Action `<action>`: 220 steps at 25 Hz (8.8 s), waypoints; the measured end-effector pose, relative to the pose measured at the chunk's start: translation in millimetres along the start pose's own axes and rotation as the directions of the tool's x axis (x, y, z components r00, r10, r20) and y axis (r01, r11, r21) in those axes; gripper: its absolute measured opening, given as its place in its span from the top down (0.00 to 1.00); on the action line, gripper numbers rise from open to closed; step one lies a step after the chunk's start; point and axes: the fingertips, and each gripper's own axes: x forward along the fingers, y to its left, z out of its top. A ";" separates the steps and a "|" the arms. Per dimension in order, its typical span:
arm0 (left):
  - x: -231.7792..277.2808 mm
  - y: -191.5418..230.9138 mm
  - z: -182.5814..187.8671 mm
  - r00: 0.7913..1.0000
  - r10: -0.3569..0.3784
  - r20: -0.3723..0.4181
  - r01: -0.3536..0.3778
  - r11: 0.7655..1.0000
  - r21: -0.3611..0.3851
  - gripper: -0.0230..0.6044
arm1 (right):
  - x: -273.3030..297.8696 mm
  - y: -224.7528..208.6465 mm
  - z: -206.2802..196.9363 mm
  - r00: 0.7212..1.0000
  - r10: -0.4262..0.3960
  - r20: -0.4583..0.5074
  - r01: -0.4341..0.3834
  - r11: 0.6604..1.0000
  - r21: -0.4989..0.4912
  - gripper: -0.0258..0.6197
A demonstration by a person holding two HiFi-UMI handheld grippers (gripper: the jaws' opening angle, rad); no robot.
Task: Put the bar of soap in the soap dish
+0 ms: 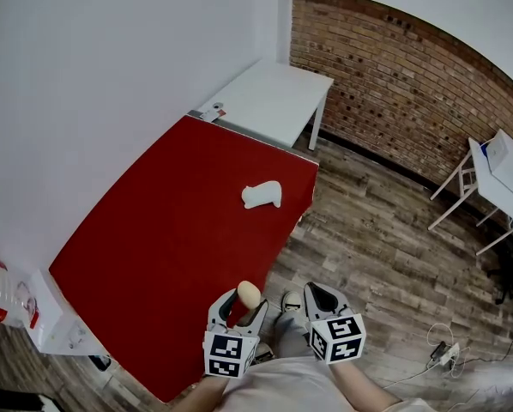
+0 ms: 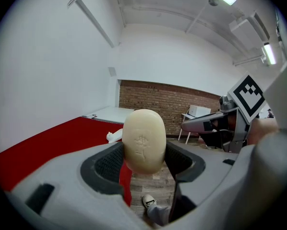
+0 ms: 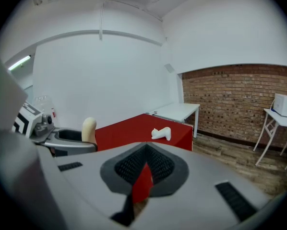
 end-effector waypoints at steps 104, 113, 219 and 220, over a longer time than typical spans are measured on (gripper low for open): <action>375.5 161.7 43.4 0.949 -0.107 -0.298 0.186 0.951 0.249 0.53 | 364.2 -179.7 98.1 0.972 0.168 -0.166 -0.163 0.986 0.044 0.95; 387.4 154.7 33.9 0.873 -0.229 -0.431 0.431 0.778 0.458 0.52 | 362.8 -195.9 102.1 0.976 0.144 -0.165 -0.137 0.989 0.055 0.95; 343.8 150.1 50.9 0.793 -0.150 -0.590 0.500 0.715 0.489 0.95 | 285.7 -196.9 149.0 0.978 0.179 -0.104 -0.178 0.984 0.013 0.95; 340.9 150.7 55.9 0.806 -0.128 -0.578 0.472 0.729 0.496 0.95 | 282.9 -195.8 149.4 0.978 0.180 -0.105 -0.180 0.984 0.010 0.95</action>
